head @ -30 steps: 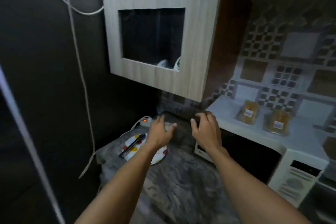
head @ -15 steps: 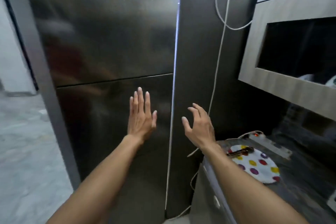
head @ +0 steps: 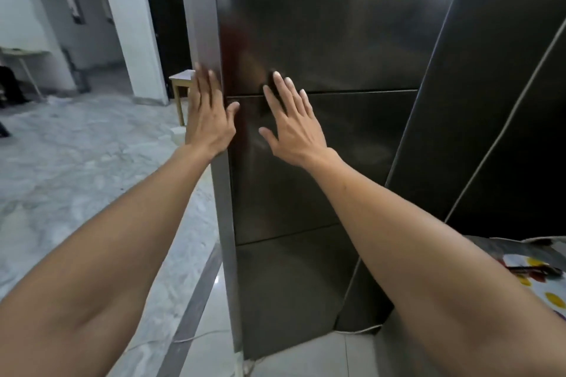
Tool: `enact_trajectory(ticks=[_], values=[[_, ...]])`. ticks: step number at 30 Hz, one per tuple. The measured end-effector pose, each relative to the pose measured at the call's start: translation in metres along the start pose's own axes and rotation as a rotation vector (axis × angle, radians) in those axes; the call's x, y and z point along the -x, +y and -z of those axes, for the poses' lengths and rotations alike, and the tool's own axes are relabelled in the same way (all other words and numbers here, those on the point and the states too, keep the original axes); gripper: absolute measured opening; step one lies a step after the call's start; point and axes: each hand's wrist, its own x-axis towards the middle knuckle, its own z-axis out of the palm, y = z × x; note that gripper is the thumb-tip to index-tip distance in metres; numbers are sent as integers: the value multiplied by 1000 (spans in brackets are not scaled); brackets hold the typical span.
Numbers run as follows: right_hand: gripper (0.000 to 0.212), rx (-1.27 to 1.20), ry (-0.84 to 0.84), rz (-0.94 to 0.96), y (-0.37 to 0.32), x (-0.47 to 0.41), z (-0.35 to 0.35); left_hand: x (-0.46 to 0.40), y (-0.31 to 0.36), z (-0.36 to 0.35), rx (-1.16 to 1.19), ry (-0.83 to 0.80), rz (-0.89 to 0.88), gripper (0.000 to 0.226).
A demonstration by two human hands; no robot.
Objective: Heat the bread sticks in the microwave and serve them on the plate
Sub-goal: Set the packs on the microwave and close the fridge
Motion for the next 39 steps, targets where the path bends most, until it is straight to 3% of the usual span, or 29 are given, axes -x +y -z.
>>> enact_trajectory(ticks=[9, 15, 20, 27, 39], values=[[92, 76, 68, -147, -27, -41, -53, -34, -39, -33, 118, 84, -166, 69], [93, 181, 66, -250, -35, -76, -81, -65, -50, -62, 288, 155, -27, 43], [95, 244, 8, -336, -37, -94, -100, -91, -54, -73, 720, -50, 150, 32], [98, 319, -83, -368, -22, -118, -126, -140, -83, -88, 798, -322, 117, 27], [96, 409, -110, -363, 14, -157, -171, -201, -104, -140, 854, -417, 40, 23]])
